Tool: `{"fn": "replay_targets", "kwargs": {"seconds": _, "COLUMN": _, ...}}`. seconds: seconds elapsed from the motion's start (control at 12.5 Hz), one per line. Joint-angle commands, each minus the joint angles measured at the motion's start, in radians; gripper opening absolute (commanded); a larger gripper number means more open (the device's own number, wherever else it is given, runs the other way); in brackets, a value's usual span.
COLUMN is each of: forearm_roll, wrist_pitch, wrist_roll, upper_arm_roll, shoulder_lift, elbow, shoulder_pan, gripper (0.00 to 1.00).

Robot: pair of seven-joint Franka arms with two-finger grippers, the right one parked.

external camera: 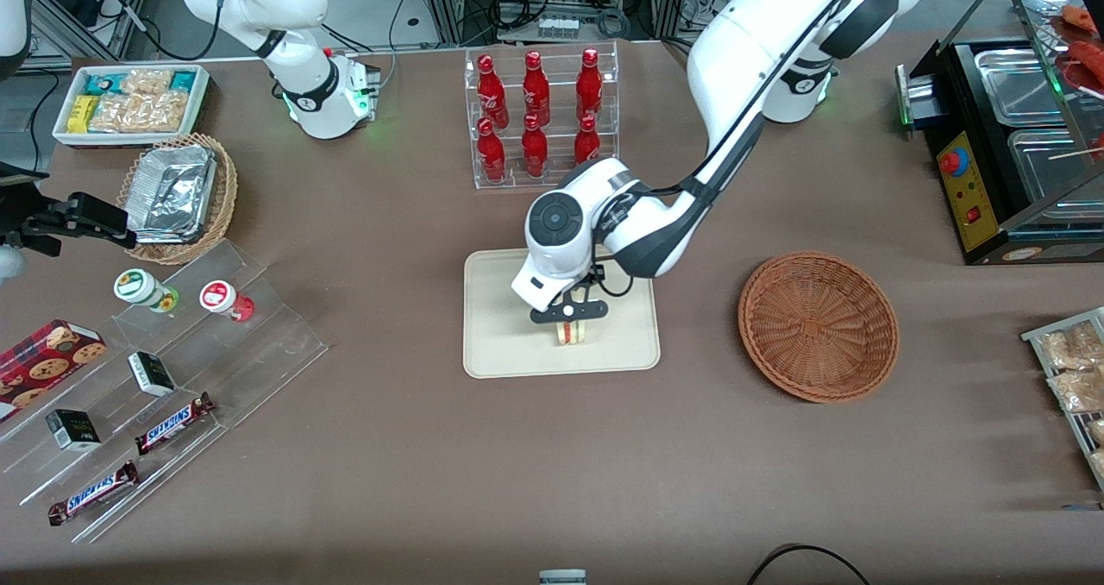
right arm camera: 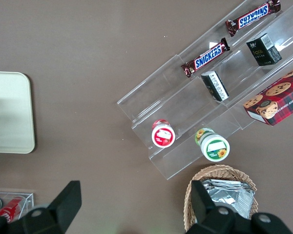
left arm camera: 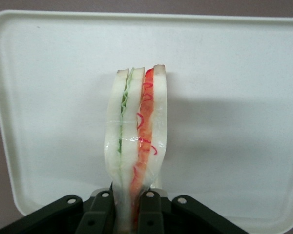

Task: Place sandwich from basket to tray
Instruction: 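Lower the sandwich onto the tray and open the left gripper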

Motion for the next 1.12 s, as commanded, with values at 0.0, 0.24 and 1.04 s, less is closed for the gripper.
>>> {"fn": "replay_targets", "kwargs": {"seconds": 0.0, "forearm_roll": 0.023, "wrist_pitch": -0.033, "wrist_roll": -0.024, "upper_arm_roll": 0.011, "shoulder_lift": 0.042, "elbow": 0.080, "shoulder_pan": -0.030, "gripper": 0.00}}
{"fn": "replay_targets", "kwargs": {"seconds": 0.24, "forearm_roll": 0.022, "wrist_pitch": -0.029, "wrist_roll": -0.039, "upper_arm_roll": 0.017, "shoulder_lift": 0.046, "elbow": 0.089, "shoulder_pan": -0.030, "gripper": 0.00}}
{"fn": "replay_targets", "kwargs": {"seconds": 1.04, "forearm_roll": 0.022, "wrist_pitch": -0.018, "wrist_roll": -0.077, "upper_arm_roll": 0.017, "shoulder_lift": 0.059, "elbow": 0.097, "shoulder_pan": -0.027, "gripper": 1.00}}
